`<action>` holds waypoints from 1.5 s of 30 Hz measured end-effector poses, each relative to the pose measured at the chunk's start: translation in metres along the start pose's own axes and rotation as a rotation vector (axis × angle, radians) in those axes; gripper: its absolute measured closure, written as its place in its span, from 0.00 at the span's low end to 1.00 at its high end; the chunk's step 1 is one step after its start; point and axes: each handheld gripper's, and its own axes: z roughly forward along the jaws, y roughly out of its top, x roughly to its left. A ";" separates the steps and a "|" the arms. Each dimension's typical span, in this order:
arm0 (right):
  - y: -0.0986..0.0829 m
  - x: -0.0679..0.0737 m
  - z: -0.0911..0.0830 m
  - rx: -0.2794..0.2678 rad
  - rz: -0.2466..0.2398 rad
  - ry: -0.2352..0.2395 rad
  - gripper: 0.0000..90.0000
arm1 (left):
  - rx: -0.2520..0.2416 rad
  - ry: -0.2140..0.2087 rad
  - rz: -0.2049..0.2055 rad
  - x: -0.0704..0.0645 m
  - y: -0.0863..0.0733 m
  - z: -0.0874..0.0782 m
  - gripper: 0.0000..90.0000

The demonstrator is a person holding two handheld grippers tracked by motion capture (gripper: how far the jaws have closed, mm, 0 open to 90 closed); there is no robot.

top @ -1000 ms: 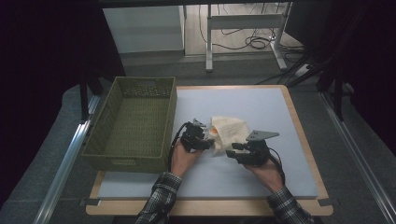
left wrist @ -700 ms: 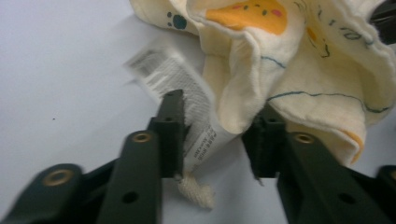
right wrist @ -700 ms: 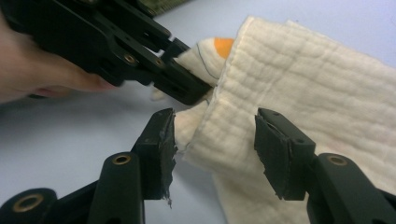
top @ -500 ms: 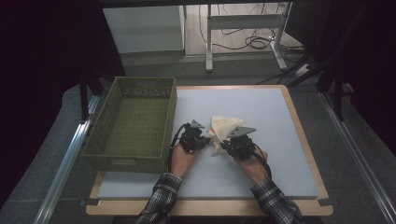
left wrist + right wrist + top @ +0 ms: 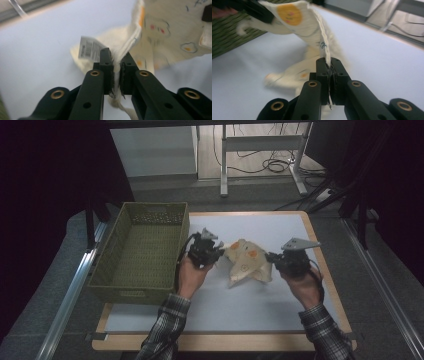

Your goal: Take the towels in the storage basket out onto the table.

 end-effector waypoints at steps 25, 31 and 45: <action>-0.047 -0.025 0.021 0.108 0.123 0.090 0.75 | 0.143 0.057 -0.050 0.006 -0.020 0.049 0.37; -0.060 0.001 0.056 0.159 0.068 0.148 0.75 | 0.135 0.053 -0.067 0.002 -0.034 0.059 0.35; -0.069 0.003 0.055 0.194 0.019 0.073 0.99 | 0.111 0.034 -0.061 -0.004 -0.050 0.063 0.39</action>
